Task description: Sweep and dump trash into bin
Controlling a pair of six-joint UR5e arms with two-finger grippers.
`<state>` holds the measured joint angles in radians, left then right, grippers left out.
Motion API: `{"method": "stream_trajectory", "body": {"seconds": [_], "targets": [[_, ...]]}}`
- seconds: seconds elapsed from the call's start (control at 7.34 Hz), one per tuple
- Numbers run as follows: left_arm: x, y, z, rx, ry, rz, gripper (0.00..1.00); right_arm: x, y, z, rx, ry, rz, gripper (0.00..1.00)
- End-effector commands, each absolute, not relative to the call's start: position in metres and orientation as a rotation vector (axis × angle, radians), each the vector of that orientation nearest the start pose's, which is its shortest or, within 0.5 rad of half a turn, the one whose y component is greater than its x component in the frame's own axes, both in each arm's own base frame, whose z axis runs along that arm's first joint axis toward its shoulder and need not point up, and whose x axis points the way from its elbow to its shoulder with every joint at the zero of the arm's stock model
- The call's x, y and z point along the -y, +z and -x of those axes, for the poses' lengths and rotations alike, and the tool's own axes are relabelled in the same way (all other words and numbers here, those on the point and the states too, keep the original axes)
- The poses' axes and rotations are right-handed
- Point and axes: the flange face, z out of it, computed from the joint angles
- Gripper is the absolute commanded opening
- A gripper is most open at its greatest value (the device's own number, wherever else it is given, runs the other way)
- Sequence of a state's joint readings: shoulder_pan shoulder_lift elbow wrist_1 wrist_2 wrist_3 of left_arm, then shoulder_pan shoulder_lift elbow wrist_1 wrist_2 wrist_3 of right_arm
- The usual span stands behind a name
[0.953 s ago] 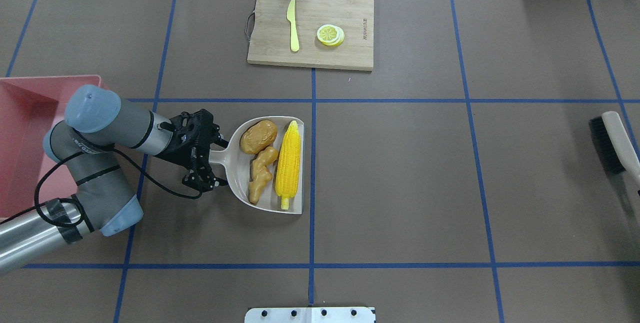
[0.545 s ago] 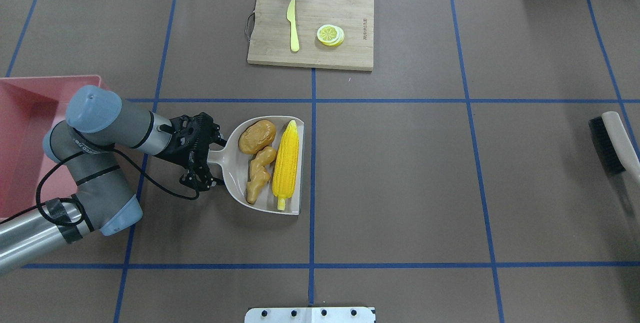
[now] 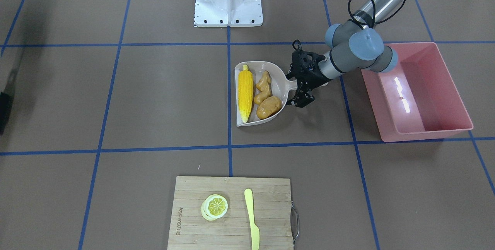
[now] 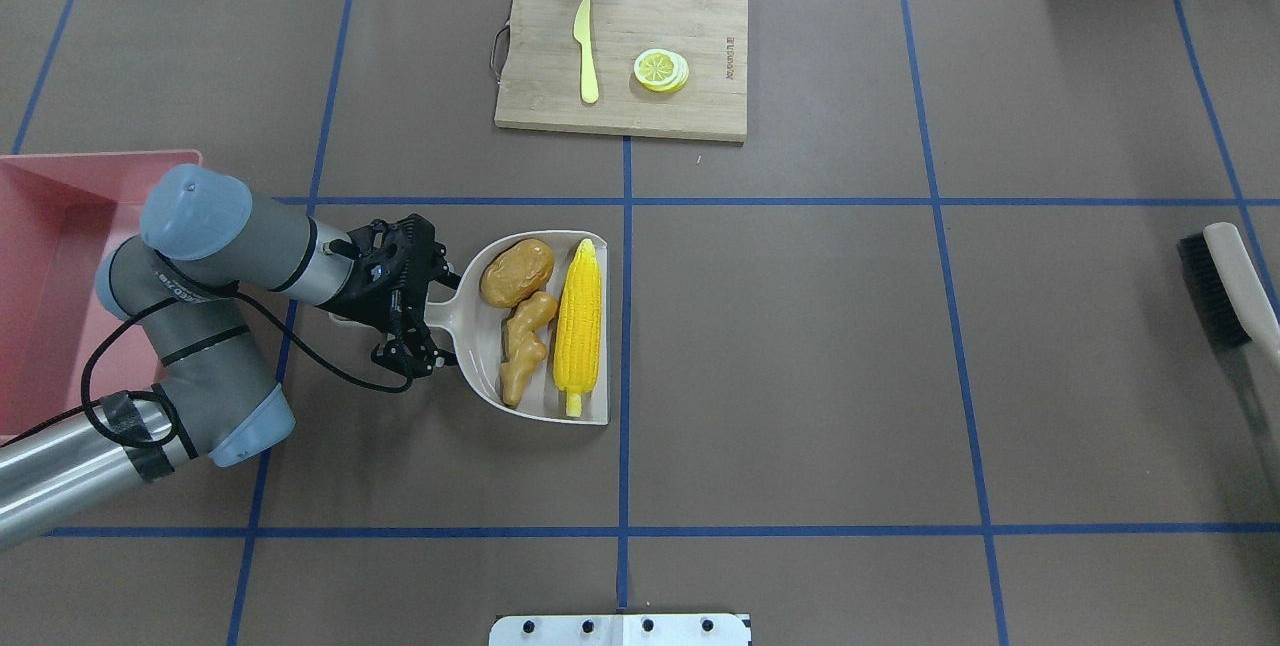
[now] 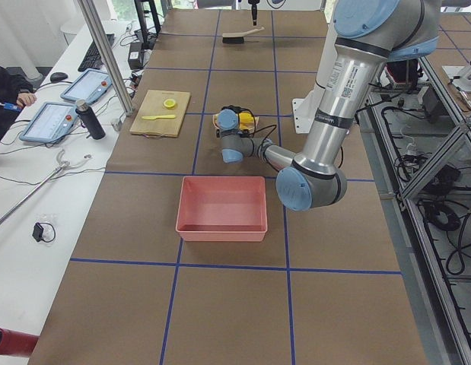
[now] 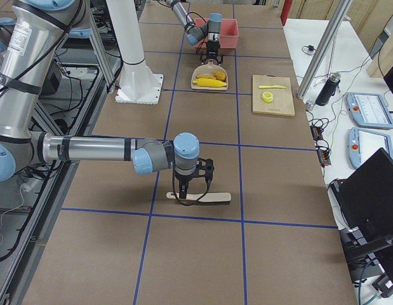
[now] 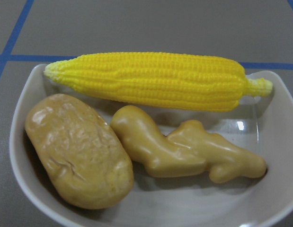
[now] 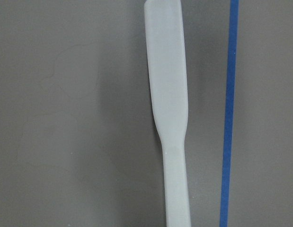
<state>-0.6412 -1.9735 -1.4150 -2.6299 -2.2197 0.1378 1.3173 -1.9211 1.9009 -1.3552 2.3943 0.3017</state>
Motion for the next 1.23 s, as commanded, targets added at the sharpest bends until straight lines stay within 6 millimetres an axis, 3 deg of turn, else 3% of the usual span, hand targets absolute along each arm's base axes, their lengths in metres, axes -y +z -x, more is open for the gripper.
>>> {"method": "stream_trajectory", "body": {"seconds": [0.0,0.54,0.68,1.09], "targets": [[0.447,0.381,-0.477,-1.088,1.282,-1.012,0.99,0.371,0.612,0.019,0.833,-0.043,0.037,1.0],[0.46,0.387,-0.464,-1.068,1.26,-1.015,0.99,0.369,0.613,0.009,0.801,-0.023,0.02,1.0],[0.466,0.385,-0.457,-1.064,1.253,-1.023,0.99,0.368,0.604,0.005,0.79,-0.021,-0.004,1.0],[0.472,0.39,-0.456,-1.047,1.24,-0.983,0.99,0.342,0.59,-0.026,0.785,0.046,-0.042,1.0]]}}
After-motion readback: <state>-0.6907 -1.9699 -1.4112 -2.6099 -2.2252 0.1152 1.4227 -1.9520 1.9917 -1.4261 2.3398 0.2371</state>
